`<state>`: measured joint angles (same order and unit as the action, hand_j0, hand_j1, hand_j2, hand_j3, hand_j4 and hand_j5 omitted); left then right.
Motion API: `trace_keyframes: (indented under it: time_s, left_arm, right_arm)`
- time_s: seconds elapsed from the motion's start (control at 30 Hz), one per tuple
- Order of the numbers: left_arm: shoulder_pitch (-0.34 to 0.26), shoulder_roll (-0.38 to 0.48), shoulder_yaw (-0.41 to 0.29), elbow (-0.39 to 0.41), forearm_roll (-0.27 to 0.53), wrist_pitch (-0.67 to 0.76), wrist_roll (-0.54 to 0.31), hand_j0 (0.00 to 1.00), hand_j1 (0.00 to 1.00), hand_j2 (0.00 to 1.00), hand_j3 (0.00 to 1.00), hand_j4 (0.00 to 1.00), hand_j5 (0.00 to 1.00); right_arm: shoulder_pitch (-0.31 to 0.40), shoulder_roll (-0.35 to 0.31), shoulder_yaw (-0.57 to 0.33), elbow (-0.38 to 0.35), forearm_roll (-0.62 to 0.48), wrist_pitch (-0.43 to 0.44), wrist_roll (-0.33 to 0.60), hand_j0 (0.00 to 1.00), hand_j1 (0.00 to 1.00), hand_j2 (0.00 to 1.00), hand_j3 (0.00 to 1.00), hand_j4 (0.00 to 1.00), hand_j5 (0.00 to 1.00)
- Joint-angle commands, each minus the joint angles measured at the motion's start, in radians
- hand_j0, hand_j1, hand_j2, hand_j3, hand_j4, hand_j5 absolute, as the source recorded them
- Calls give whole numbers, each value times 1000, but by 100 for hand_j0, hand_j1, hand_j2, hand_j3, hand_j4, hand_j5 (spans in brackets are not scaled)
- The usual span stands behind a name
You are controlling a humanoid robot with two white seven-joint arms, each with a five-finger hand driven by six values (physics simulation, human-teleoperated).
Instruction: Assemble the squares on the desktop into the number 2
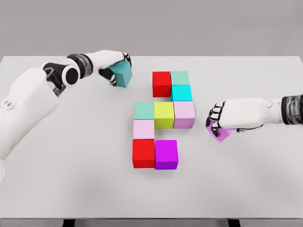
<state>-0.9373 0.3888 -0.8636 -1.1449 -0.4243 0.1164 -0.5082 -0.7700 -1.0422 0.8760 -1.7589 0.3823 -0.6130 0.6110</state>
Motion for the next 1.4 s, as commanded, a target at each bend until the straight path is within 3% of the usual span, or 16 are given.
trace_keyframes:
  time_s: [0.0, 0.2, 0.37, 0.6, 0.77, 1.13, 1.2, 1.37]
  left_arm:
    - [-5, 1, -23, -47, 44, 81, -32, 37, 37, 37, 37, 37, 37]
    - [-8, -5, -31, -64, 47, 156, -33, 37, 37, 37, 37, 37, 37]
    - [-25, -27, -54, -82, 47, 256, -33, 37, 37, 37, 37, 37, 37]
    - [-29, -105, -68, -50, 38, 356, -33, 38, 38, 38, 38, 38, 38]
    - [-43, -149, -69, 11, 35, 362, -33, 38, 38, 38, 38, 38, 38]
    - [-43, -169, -69, 22, 22, 362, -33, 39, 39, 39, 39, 39, 39]
    - [-46, -177, -69, 40, 22, 362, -33, 40, 40, 40, 40, 40, 40]
    - [-48, -191, -69, 54, 21, 362, -33, 40, 40, 40, 40, 40, 40]
  right_arm:
    - [-12, 4, 63, -1, -5, 2, 0, 52, 52, 52, 52, 52, 52]
    - [-52, 10, 92, -1, -5, 2, 0, 55, 55, 55, 55, 55, 55]
    - [-130, 47, 205, -1, -5, 2, 0, 56, 56, 56, 56, 56, 56]
    - [-146, 57, 233, -2, -10, 2, 0, 57, 57, 57, 57, 57, 57]
    - [-178, 77, 270, -2, -13, 2, 0, 57, 57, 57, 57, 57, 57]
    - [-224, 111, 348, -2, -13, 2, 0, 61, 61, 61, 61, 61, 61]
    - [-226, 106, 348, -2, -13, 2, 0, 78, 78, 78, 78, 78, 78]
    - [-247, 102, 340, -2, -23, 2, 0, 100, 100, 100, 100, 100, 100]
